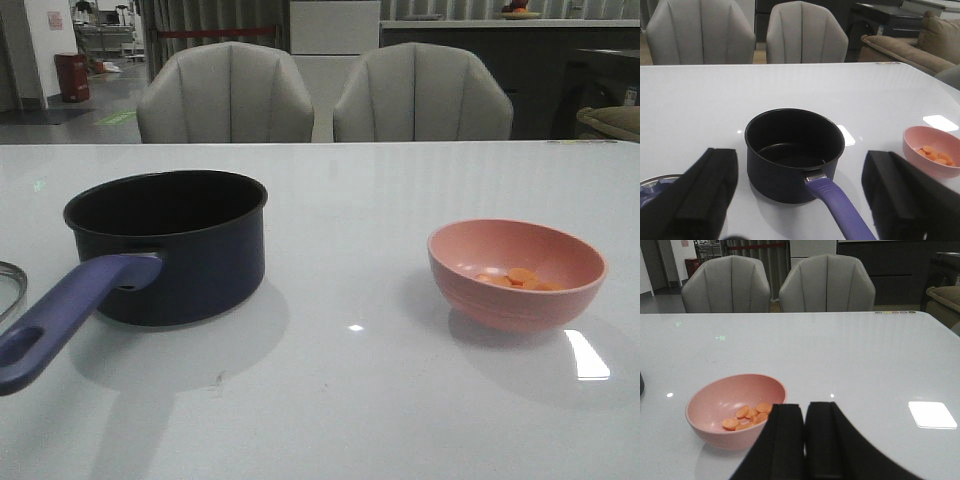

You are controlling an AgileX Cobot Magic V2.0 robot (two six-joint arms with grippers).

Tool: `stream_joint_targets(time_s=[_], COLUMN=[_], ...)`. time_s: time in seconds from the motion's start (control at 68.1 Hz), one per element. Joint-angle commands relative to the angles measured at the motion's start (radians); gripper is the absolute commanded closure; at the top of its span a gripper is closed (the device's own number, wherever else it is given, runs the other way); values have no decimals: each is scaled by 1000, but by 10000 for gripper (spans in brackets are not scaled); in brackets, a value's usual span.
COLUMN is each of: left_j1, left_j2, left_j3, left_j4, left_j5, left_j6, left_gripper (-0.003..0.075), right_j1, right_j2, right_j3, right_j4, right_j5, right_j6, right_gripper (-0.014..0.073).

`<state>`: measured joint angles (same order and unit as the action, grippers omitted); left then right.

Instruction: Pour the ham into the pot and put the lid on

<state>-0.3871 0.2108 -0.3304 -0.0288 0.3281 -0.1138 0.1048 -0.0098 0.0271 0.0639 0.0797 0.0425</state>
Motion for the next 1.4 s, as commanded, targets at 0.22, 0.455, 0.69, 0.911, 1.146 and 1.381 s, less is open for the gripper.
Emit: stream_joint_targets(time_s=[0.22,0.455,0.69,0.911,1.146,1.381], left_j1=[-9,-9,-9,-9,-9,-9], left_j2=[-26,-26,-26,-26,-26,-26], left_j3=[-20,-20,-20,-20,-20,-20], left_j4=[3,16,16,16,20,20], left_j5=[-58,-60,-60,-62,-67,-67], left_j6=[-1,-1,-1,-1,-1,-1], left_gripper=[190,190,190,190,190,190], right_j1=[-7,-7,-7,-7,-7,-6], right_j2=[-20,157,327,438,690,1012], right_j3=[-24,-235,-289,-314,-494,-671], right_j4=[-16,-16,-16,-7,17,70], right_j5=[-247,9,27,37,144,180], right_j6=[-23,-22,-22,-16,-16,-16], right_gripper=[435,435,435,433,165,100])
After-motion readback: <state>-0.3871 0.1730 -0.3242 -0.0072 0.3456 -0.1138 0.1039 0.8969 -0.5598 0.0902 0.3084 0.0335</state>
